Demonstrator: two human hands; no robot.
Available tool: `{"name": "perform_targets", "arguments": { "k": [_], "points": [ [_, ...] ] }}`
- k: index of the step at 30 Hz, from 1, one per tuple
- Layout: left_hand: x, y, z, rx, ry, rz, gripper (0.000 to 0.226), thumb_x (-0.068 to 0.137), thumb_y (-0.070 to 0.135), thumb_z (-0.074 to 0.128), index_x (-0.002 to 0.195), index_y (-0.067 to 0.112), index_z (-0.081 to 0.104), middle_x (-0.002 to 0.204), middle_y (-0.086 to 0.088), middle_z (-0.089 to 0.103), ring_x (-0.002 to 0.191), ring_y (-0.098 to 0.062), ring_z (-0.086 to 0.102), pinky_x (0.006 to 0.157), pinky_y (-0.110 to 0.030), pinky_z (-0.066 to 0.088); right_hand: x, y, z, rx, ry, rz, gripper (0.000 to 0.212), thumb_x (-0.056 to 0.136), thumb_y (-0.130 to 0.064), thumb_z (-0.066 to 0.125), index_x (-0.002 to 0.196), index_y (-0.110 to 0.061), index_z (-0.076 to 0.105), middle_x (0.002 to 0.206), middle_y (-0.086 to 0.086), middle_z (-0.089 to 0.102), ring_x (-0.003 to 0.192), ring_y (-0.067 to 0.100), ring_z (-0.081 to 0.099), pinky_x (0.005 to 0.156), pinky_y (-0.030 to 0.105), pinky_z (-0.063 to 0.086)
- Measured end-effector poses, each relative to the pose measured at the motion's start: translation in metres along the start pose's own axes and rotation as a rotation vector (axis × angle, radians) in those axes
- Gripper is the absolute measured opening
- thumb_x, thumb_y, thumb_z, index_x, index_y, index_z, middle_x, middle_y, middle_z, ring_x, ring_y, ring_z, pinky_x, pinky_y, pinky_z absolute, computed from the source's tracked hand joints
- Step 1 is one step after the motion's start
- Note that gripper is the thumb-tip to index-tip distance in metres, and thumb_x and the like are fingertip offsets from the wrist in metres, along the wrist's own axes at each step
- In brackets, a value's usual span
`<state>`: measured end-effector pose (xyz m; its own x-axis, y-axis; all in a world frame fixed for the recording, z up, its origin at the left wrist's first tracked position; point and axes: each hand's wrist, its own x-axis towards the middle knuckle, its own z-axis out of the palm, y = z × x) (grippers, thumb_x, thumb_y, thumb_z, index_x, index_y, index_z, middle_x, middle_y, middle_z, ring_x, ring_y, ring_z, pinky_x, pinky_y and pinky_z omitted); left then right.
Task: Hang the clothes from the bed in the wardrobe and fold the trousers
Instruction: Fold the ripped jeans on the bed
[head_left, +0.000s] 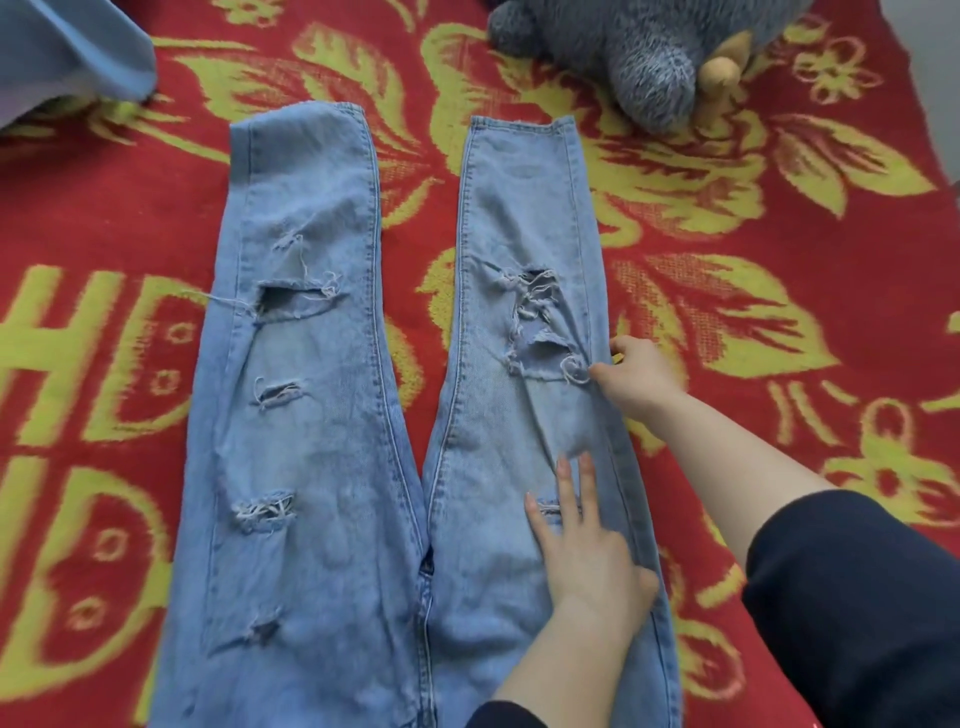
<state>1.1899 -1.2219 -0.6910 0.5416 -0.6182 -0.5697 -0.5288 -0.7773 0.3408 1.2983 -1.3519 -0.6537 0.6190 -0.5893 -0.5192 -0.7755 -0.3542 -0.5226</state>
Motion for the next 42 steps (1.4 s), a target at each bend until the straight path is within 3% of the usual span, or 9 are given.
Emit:
{"name": "perform_targets", "arguments": {
  "k": [8,12,14,16,19,25,29,36,42],
  "points": [
    [-0.012,0.008,0.010,0.007,-0.015,-0.039,0.059,0.092,0.044,0.039,0.140,0.009,0.045,0.148,-0.013,-0.041,0.131,-0.038,-0.044,0.090,-0.073,-0.026,-0.022,-0.004,0.007,-0.037,0.087,-0.063,0.020,0.086,-0.009,0.055,0.099,-0.014,0.070,0.094,0.014,0.070,0.090,0.034,0.065,0.078,0.043,0.055],
    [-0.031,-0.017,0.010,-0.269,0.032,0.036,0.048,0.093,0.036,0.039,0.121,0.005,0.063,0.159,0.004,-0.017,0.144,-0.020,-0.024,0.110,-0.054,-0.020,-0.032,-0.007,0.008,0.055,0.088,-0.050,0.049,0.086,-0.008,0.050,0.131,-0.025,0.059,0.115,0.012,0.068,0.086,0.027,0.064,0.071,0.032,0.050],
    [-0.043,-0.037,0.000,-0.598,-0.001,0.031,0.041,0.088,0.026,0.046,0.120,0.008,0.063,0.158,0.003,0.021,0.147,-0.017,0.011,0.120,-0.039,0.006,-0.040,-0.021,0.010,0.206,0.065,-0.034,0.057,0.085,-0.005,0.047,0.136,-0.030,0.054,0.108,0.005,0.071,0.070,0.017,0.059,0.060,0.028,0.048],
    [-0.060,-0.059,-0.019,-0.964,-0.066,-0.053,0.022,0.079,0.020,0.050,0.094,0.015,0.065,0.099,0.005,0.067,0.096,-0.016,0.058,0.084,-0.024,0.046,-0.050,-0.040,0.014,0.396,0.018,0.028,0.061,0.084,-0.001,0.044,0.137,-0.030,0.051,0.087,-0.002,0.069,0.060,0.013,0.056,0.051,0.025,0.050],
    [-0.092,-0.099,-0.046,-1.241,-0.062,-0.177,0.023,0.066,0.018,0.052,0.049,0.023,0.037,0.043,0.013,0.028,0.044,-0.009,0.026,0.039,-0.020,0.023,-0.065,-0.081,0.029,0.525,0.055,0.026,0.055,0.083,-0.001,0.045,0.130,-0.026,0.059,0.071,-0.006,0.065,0.056,0.015,0.055,0.050,0.026,0.049],
    [-0.169,-0.225,-0.071,-1.726,0.346,-0.532,0.015,0.054,0.022,0.057,0.047,0.024,0.044,0.058,-0.002,0.037,0.061,-0.018,0.034,0.058,-0.032,0.025,-0.115,-0.188,0.108,0.650,-0.320,-0.227,0.060,0.086,-0.002,0.052,0.143,-0.022,0.044,0.072,0.003,0.062,0.057,0.015,0.056,0.049,0.021,0.047],
    [-0.201,-0.290,-0.053,-1.348,0.555,-0.691,0.011,0.092,0.016,0.053,0.086,0.012,0.062,0.087,-0.007,0.057,0.082,-0.016,0.048,0.068,-0.032,0.038,-0.150,-0.177,0.162,0.161,-0.396,-0.329,0.051,0.089,-0.015,0.058,0.139,-0.016,0.048,0.092,0.006,0.058,0.067,0.014,0.053,0.054,0.017,0.041],
    [-0.262,-0.298,0.023,-1.037,0.359,-0.668,0.009,0.090,0.030,0.063,0.091,0.021,0.064,0.090,0.007,0.069,0.091,-0.018,0.065,0.067,-0.027,0.045,-0.234,-0.038,0.189,-0.033,-0.191,-0.246,0.024,0.087,-0.011,0.053,0.109,-0.014,0.062,0.068,-0.005,0.059,0.061,0.010,0.053,0.056,0.025,0.038],
    [-0.270,-0.321,0.040,-0.846,0.414,-0.651,0.043,0.084,0.036,0.069,0.120,0.020,0.053,0.116,-0.001,0.049,0.110,-0.022,0.051,0.088,-0.031,0.041,-0.263,-0.011,0.206,-0.138,0.023,-0.220,0.034,0.084,-0.025,0.064,0.114,-0.018,0.051,0.107,0.000,0.051,0.094,0.019,0.054,0.076,0.034,0.043]
  ]
}}
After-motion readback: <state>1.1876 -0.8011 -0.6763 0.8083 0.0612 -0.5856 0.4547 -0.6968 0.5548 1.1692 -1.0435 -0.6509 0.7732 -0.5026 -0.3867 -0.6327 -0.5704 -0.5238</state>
